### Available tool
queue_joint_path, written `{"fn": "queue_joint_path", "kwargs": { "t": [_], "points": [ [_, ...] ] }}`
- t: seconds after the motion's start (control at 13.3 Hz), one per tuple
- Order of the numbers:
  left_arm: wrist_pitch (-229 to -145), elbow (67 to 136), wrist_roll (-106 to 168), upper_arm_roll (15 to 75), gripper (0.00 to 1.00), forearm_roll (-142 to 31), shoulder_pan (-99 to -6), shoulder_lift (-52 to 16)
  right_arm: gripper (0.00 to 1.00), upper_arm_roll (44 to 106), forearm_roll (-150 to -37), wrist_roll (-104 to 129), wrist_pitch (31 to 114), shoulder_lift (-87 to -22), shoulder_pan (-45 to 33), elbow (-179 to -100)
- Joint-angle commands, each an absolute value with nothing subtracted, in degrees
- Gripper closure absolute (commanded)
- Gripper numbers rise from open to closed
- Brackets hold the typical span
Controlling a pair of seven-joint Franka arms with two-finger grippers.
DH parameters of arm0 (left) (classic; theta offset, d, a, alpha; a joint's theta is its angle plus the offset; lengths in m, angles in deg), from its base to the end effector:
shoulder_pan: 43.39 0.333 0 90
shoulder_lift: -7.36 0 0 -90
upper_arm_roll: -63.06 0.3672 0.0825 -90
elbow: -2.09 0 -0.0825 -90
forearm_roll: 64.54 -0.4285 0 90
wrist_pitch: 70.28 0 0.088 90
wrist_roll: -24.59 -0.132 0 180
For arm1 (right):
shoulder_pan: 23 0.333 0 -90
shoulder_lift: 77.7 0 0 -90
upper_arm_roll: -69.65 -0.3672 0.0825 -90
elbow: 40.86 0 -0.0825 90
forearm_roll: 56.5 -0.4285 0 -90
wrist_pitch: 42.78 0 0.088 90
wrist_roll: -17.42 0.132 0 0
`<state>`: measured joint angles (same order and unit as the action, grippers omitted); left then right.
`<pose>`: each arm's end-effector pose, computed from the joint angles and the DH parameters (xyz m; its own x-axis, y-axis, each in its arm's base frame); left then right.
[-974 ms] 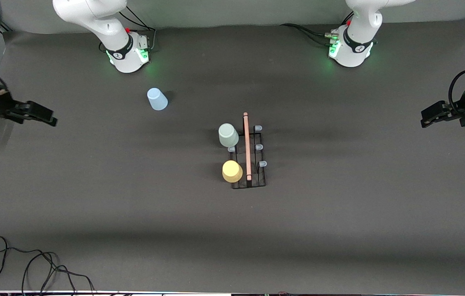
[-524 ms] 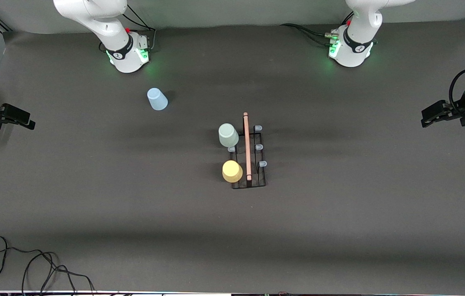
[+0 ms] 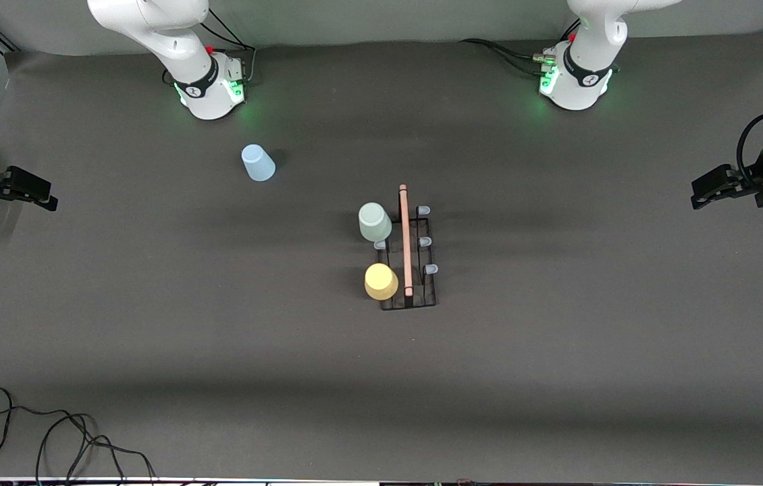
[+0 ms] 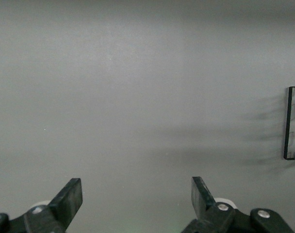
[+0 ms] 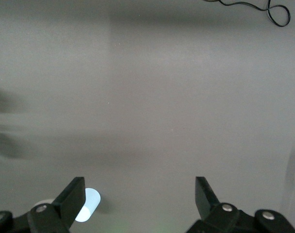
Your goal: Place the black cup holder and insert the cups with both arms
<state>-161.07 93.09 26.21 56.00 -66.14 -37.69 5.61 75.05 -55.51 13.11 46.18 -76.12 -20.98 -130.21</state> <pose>0.6090 -0.0097 0.6246 0.9994 0.0041 -0.0333 0.0033 -0.9997 -0.0251 0.6046 -0.0372 0.6385 0.9992 0.0159 -0.0356 0.0165 -0.9997 0.0172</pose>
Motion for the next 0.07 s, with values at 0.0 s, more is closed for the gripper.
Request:
{"fn": "queue_joint_path", "kwargs": {
  "t": [0.0],
  "points": [
    [-161.15, 93.49, 25.38, 56.12, 0.0, -66.03, -37.76, 6.39, 0.0, 75.01, -54.56, 11.97, 46.52, -77.44, -20.89, -131.3]
  ]
}}
